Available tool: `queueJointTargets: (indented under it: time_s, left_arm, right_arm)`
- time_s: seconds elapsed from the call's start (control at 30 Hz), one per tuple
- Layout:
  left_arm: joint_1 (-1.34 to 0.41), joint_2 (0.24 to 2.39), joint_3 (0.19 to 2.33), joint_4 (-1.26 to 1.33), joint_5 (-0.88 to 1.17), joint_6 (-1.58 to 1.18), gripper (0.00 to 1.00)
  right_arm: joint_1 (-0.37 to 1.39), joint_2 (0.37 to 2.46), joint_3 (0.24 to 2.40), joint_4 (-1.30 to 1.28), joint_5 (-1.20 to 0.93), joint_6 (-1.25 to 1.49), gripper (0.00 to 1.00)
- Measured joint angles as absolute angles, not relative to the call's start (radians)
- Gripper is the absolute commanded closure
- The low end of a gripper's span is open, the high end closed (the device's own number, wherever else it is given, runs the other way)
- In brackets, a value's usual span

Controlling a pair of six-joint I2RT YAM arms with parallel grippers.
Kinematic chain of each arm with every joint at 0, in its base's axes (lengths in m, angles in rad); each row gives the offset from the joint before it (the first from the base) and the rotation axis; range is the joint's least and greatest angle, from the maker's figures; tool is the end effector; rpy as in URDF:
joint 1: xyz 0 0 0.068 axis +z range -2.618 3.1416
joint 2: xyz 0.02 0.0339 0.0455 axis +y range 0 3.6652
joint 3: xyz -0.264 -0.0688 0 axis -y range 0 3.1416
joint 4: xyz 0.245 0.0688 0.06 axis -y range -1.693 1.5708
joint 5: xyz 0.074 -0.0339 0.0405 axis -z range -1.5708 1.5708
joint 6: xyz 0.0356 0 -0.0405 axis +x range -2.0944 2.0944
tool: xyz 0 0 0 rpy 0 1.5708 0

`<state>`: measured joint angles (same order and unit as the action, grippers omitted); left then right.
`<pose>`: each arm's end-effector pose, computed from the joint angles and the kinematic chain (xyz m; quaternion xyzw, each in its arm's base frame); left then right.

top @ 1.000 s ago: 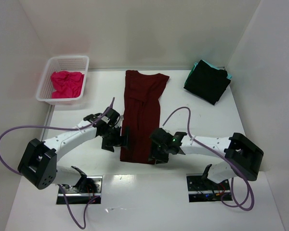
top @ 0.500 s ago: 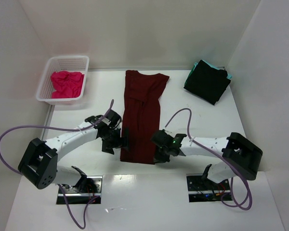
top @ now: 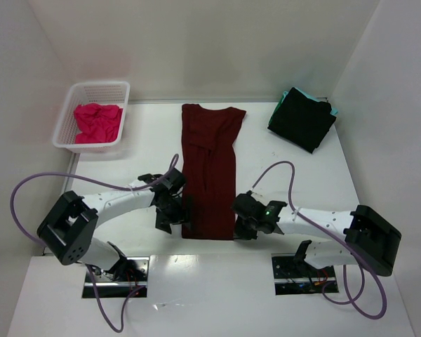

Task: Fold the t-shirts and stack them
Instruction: Grab the bottom of the folded rectangular tshirt with both arms

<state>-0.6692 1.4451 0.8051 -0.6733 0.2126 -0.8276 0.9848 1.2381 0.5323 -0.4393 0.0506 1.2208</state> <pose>0.1890 -0.1591 0.1720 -0.0644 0.9841 -0.1640 0.0220 0.1145 0.1693 0.1500 0.1203 0.9697 0.1773 0.1173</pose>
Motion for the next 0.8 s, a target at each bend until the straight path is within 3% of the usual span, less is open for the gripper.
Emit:
queueJointTargets:
  time_s: [0.37,0.8]
  left_arm:
    - [-0.691,1.478,0.804,-0.628,0.171,-0.904,0.4]
    - [-0.708,1.529,0.792,-0.596,0.154,-0.949,0.41]
  right_arm:
    - [0.982,1.177,0.5,-0.443,0.056,1.207,0.92]
    - [0.966,1.153,0.482,-0.45,0.058,1.184,0.92]
